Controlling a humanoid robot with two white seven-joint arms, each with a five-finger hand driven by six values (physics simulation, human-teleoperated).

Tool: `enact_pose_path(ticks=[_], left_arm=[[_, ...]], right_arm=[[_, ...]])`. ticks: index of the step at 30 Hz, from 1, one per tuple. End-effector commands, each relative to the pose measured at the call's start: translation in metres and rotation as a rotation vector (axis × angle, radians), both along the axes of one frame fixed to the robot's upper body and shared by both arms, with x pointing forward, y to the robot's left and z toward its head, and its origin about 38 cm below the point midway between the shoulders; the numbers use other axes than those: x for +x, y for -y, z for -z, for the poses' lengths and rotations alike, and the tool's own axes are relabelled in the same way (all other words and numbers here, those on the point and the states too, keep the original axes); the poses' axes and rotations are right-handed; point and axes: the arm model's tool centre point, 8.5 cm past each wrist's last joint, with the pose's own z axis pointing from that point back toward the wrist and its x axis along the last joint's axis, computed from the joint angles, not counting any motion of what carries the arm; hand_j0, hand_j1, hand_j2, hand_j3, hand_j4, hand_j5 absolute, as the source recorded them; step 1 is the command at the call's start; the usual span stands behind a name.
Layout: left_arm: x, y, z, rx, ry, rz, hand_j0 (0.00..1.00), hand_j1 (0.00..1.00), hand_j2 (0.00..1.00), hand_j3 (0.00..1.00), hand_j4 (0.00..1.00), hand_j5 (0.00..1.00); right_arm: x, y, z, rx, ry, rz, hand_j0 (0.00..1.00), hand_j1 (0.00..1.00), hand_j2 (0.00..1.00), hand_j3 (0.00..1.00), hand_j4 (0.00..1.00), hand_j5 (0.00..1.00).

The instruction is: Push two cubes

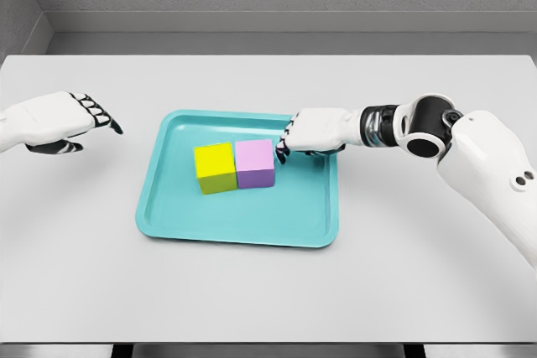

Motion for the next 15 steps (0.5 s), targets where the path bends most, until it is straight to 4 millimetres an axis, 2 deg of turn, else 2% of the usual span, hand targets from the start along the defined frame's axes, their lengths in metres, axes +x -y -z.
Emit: enact_pose_path(ticks=[1,3,15], left_arm=[[0.000,-0.002,0.000,-0.004,-0.003,-0.006,0.76,0.76,0.76,0.76,0.76,0.76],[0.000,-0.002,0.000,-0.004,-0.002,-0.008,0.76,0.76,0.76,0.76,0.76,0.76],[0.001,-0.003,0.001,-0.006,-0.005,-0.012,0.76,0.76,0.76,0.76,0.76,0.76]], right_arm=[[0.002,-0.001,0.002,0.001,-0.007,0.008,0.60,0.60,0.60,0.60,0.60,0.60],[0.009,-0.004,-0.001,-0.003,-0.001,0.018,0.60,0.60,0.60,0.60,0.60,0.60],[0.008,-0.013,-0.004,0.009,0.007,0.000,0.60,0.60,0.60,0.60,0.60,0.60]])
